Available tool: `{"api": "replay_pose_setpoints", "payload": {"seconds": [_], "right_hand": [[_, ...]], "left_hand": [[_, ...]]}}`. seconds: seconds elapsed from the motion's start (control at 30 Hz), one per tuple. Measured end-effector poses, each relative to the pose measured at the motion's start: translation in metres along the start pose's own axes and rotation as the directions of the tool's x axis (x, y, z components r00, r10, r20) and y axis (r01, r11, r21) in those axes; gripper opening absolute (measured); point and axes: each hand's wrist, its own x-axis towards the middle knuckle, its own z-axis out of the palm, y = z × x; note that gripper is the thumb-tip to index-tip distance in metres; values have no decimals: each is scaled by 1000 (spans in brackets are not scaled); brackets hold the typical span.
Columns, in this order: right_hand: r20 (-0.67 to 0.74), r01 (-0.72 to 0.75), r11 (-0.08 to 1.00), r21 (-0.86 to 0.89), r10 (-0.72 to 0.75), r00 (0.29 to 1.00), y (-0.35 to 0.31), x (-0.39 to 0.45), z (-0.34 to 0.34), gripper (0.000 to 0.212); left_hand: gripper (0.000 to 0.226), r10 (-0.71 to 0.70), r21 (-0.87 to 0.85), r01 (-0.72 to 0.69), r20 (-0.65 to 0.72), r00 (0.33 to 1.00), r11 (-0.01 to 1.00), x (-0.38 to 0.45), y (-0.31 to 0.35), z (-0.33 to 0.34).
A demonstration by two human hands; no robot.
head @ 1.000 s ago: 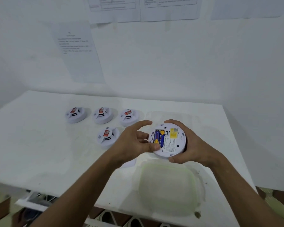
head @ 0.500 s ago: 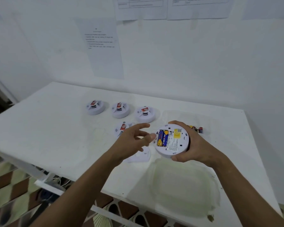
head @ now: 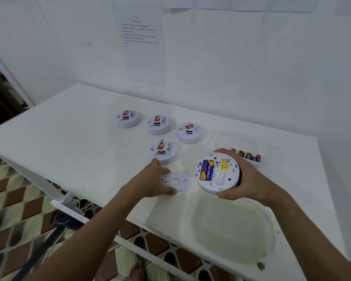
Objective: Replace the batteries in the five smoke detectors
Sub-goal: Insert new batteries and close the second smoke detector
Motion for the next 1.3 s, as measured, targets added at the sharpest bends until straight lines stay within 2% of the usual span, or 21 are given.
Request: {"api": "replay_pose_setpoints", "payload": {"seconds": [0.1, 0.2, 0.3, 0.37, 0.5, 0.57, 0.87, 1.1, 1.2, 1.3], "right_hand": [[4, -3, 1000, 8, 3, 1000, -2, 6, 7, 96], [-3, -7, 1000, 16, 7, 1000, -7, 14, 11, 97], [-28, 2, 999, 40, -1, 1000, -15, 26, 19, 95], [-45, 7, 998, 56, -4, 999, -21, 37, 28, 95], [-79, 15, 994, 105, -7, 997, -36, 63, 49, 98], [-94, 7, 992, 125, 4, 996, -43, 77, 58, 100], [-184, -25, 997, 68, 37, 982, -64, 123, 90, 108], [-243, -10, 994, 105, 36, 969, -70, 152, 113, 107], [-259, 11, 994, 110, 17, 966, -72, 160, 121, 102], [-266, 25, 994, 104, 4, 964, -75, 168, 127, 97]], "left_hand": [[63, 69, 44, -66, -71, 995, 997, -10, -5, -3], [61, 81, -79, -101, -226, 971, 992, -20, -11, -21], [62, 110, -133, -196, -478, 871, 972, -26, -16, -56], [59, 157, -160, -283, -540, 827, 946, -28, -15, -81], [65, 376, -136, -484, -465, 801, 864, -23, -8, -113], [65, 419, -142, -504, -394, 818, 852, -17, -10, -119], [69, 443, -191, -487, -234, 866, 852, 21, -58, -138], [67, 498, -287, -531, -184, 848, 798, 32, -89, -159], [69, 485, -326, -484, -84, 871, 812, 37, -104, -167], [68, 459, -438, -411, 5, 888, 800, 42, -114, -172]]}}
